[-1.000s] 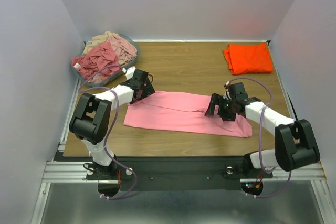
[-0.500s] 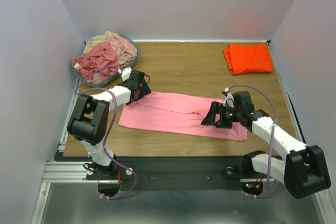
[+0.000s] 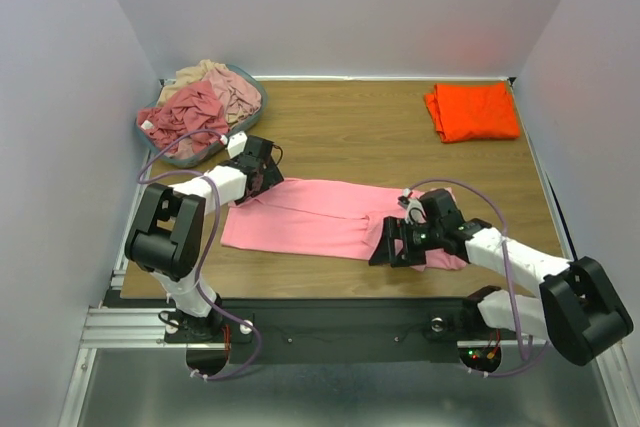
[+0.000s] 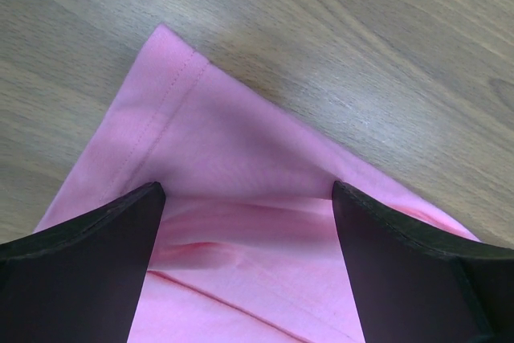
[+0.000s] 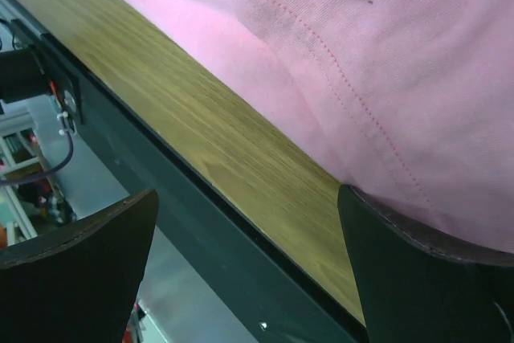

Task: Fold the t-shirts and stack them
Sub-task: Fold the tshirt

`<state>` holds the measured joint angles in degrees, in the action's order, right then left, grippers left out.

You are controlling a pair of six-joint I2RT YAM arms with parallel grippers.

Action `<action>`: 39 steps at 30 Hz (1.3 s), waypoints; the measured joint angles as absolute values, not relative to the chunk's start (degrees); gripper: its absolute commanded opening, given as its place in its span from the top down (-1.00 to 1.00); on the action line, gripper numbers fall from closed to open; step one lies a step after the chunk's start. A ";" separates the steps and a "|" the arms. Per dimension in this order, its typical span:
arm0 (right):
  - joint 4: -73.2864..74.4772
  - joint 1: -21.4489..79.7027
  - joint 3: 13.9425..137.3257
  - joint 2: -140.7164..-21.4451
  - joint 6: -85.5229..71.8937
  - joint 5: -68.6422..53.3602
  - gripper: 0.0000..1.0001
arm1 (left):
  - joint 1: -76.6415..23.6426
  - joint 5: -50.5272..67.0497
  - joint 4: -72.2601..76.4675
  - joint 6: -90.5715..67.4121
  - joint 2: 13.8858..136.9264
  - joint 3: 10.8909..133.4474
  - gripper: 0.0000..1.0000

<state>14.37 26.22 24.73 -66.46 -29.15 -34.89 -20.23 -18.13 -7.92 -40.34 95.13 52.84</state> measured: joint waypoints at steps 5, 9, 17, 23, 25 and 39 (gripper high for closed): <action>14.37 27.83 24.25 -62.17 -30.52 -32.49 -1.00 | -20.14 -18.11 -8.84 -40.34 94.89 52.84 -0.97; 14.74 27.83 25.02 -58.74 -31.77 -30.24 -1.00 | -20.14 -18.09 -10.02 -40.34 94.50 52.86 -0.97; 20.53 27.83 32.12 -56.90 -37.65 -14.85 -1.00 | -20.16 -19.14 -15.27 -40.36 90.96 56.05 -0.97; 25.02 27.49 32.51 -59.20 -42.22 -1.41 -1.00 | -21.45 -19.03 -14.06 -40.29 87.44 58.30 -0.97; 25.67 26.83 32.34 -61.04 -43.35 1.87 -1.00 | -22.20 -17.96 -13.04 -40.23 88.05 57.98 -0.97; 20.93 23.92 52.07 -92.58 -36.99 14.13 -1.00 | -28.38 -15.00 -1.28 -42.96 85.08 40.58 -0.95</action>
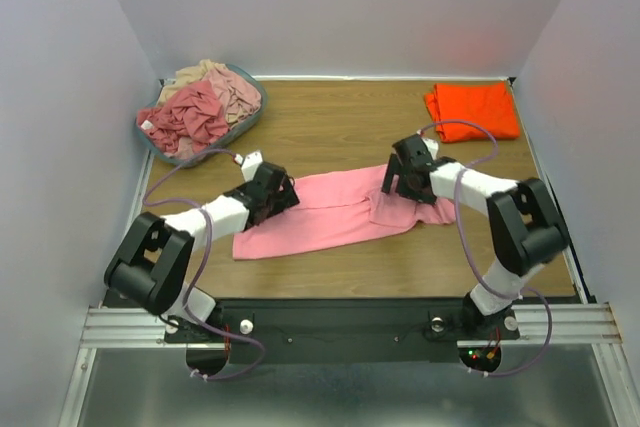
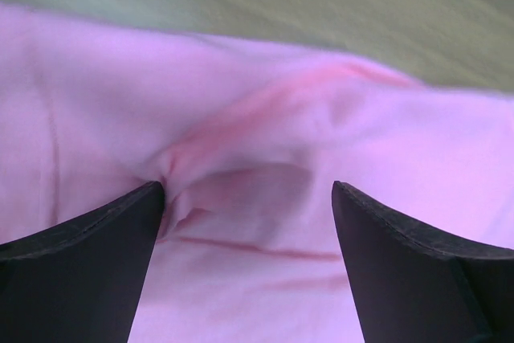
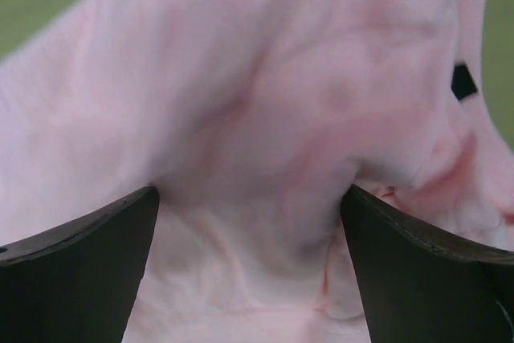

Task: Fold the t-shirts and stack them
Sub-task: Fold the tshirt

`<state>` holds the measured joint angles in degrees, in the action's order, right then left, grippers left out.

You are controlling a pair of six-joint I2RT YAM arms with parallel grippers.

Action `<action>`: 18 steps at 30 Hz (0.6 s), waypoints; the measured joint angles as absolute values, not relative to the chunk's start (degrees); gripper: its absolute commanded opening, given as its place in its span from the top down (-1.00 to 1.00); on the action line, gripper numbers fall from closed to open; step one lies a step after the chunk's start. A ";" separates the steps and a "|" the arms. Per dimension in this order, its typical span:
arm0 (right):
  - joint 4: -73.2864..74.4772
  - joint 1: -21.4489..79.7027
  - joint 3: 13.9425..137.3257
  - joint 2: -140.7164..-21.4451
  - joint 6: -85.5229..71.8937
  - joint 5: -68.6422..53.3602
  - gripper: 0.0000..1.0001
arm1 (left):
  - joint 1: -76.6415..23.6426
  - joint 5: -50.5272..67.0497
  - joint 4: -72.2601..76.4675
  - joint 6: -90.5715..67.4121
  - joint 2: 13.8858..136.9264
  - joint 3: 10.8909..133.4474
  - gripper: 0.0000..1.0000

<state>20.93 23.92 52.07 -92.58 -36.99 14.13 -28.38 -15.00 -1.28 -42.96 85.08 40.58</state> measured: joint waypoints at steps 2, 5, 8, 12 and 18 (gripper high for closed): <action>19.62 23.62 59.35 -99.39 -34.09 14.11 -1.00 | -32.23 -14.79 -0.40 -45.15 82.63 37.95 -0.95; 17.69 23.27 76.16 -112.86 -28.75 11.92 -1.00 | -38.68 -13.89 1.39 -50.00 79.85 34.79 -0.95; 13.58 22.98 92.66 -125.08 -23.16 5.58 -1.00 | -45.63 -11.51 4.45 -55.99 79.13 32.77 -0.95; 10.09 22.94 108.12 -136.29 -16.71 -1.54 -1.00 | -56.88 -5.96 9.69 -65.95 80.03 31.99 -0.96; 8.75 22.90 123.48 -146.69 -12.53 -7.90 -1.00 | -64.27 -1.98 10.41 -73.45 85.47 36.62 -0.95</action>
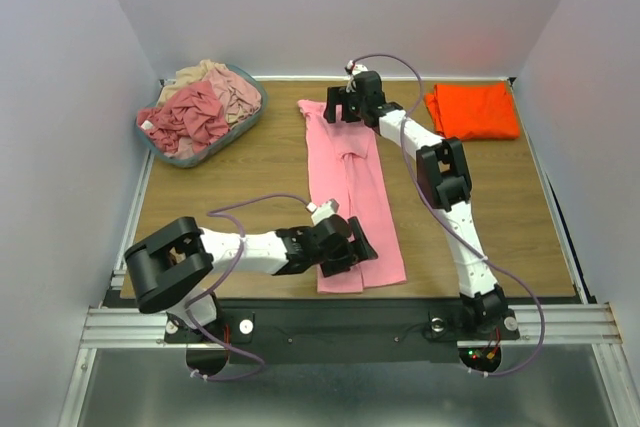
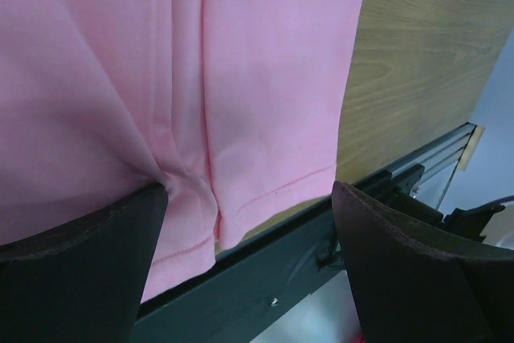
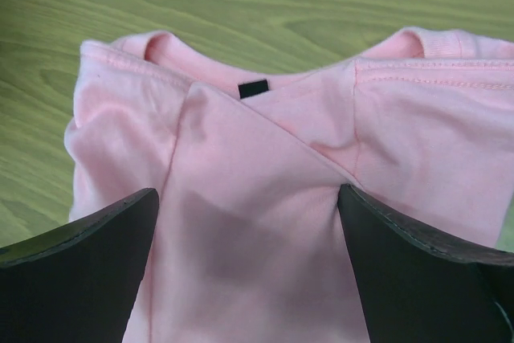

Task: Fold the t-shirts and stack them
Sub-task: Fold the tshirt

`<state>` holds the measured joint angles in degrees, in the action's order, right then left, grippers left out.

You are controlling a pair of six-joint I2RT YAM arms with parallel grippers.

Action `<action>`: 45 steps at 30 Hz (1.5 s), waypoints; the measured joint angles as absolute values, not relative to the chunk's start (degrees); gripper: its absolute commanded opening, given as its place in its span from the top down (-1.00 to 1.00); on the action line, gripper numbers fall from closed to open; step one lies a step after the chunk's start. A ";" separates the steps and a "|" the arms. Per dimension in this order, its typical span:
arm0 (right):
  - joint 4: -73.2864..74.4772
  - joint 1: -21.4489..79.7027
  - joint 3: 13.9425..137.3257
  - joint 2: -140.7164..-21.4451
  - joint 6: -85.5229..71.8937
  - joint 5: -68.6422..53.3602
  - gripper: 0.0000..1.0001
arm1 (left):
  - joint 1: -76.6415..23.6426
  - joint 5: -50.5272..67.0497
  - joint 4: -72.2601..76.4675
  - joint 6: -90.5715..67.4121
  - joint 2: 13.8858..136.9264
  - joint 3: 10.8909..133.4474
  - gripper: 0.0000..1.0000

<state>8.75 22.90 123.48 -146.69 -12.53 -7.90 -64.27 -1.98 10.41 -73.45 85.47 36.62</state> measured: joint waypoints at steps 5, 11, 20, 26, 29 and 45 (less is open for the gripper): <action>8.78 22.81 129.54 -150.41 -12.21 -11.03 -1.00 | -66.43 -2.59 7.55 -73.80 90.89 43.51 -0.96; 10.04 22.55 129.86 -150.12 -11.53 -13.39 -1.00 | -68.49 -5.72 -1.15 -72.99 91.37 47.77 -0.96; 15.00 22.35 118.98 -133.95 -12.32 -16.82 -1.00 | -70.50 -12.01 -9.52 -70.30 80.71 50.02 -0.97; 13.19 22.35 94.54 -105.16 -13.74 -11.31 -1.00 | -71.42 -13.37 -11.18 -72.27 71.75 43.42 -0.97; 11.33 22.46 76.25 -89.10 -18.02 -5.10 -1.00 | -71.42 -14.50 -15.11 -74.56 67.70 38.96 -0.97; 18.98 22.20 24.62 -51.42 -41.74 -15.16 -0.90 | -71.55 -10.02 -8.95 -77.91 70.48 28.42 0.31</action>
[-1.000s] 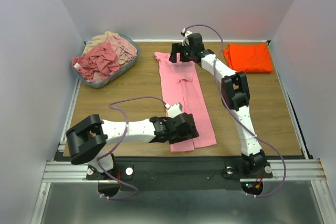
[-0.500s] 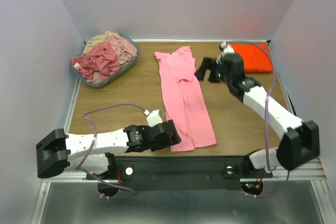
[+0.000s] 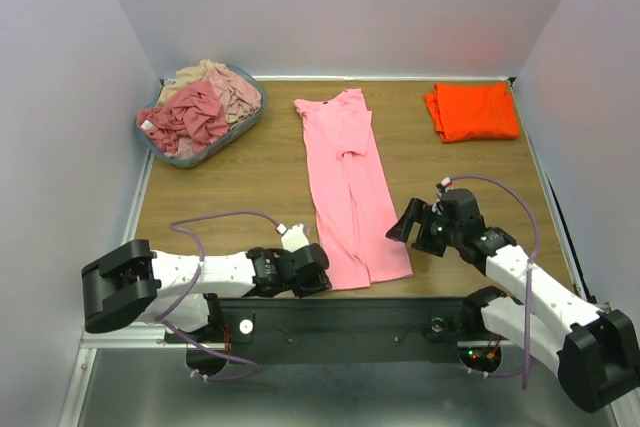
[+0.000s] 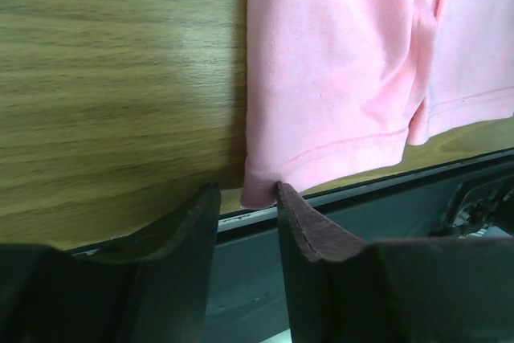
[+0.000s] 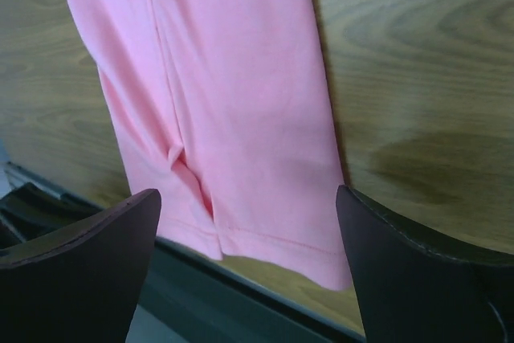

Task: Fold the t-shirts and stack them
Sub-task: Fold the tshirt

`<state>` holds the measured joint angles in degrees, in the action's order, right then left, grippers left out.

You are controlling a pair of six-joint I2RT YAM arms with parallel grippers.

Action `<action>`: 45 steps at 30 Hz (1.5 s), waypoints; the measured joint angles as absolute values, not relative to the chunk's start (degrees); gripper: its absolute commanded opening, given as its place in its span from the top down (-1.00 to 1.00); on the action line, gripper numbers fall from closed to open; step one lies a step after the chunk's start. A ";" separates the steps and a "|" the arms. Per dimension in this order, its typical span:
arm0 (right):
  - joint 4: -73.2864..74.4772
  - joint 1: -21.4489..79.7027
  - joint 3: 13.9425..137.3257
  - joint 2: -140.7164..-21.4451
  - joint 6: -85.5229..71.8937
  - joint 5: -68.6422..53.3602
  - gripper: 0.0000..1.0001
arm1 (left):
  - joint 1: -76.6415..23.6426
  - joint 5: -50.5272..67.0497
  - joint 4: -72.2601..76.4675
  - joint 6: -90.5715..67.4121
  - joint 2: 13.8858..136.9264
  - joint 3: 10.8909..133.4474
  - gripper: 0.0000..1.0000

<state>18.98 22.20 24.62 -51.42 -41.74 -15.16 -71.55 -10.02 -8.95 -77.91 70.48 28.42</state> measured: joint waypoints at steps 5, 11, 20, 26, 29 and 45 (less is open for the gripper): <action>20.91 22.20 21.12 -50.87 -42.02 -19.77 -0.85 | -71.55 -9.45 -7.27 -78.41 71.20 27.70 0.60; 25.69 22.20 20.88 -50.85 -40.97 -20.45 -0.62 | -71.57 -9.47 -6.39 -78.72 71.35 27.55 0.95; 28.36 22.20 20.84 -52.29 -40.21 -20.29 0.13 | -71.57 -9.52 -4.36 -78.43 72.38 27.40 1.00; 29.45 22.20 20.71 -53.52 -40.05 -20.10 0.95 | -71.57 -9.96 -2.85 -78.04 72.16 26.89 1.00; 29.65 22.20 20.84 -53.45 -39.86 -19.51 0.99 | -71.57 -10.22 -2.74 -77.52 71.42 26.70 1.00; 28.51 22.20 40.47 -61.58 -37.47 -11.53 0.99 | -59.66 -14.94 -4.23 -64.69 67.37 34.44 1.00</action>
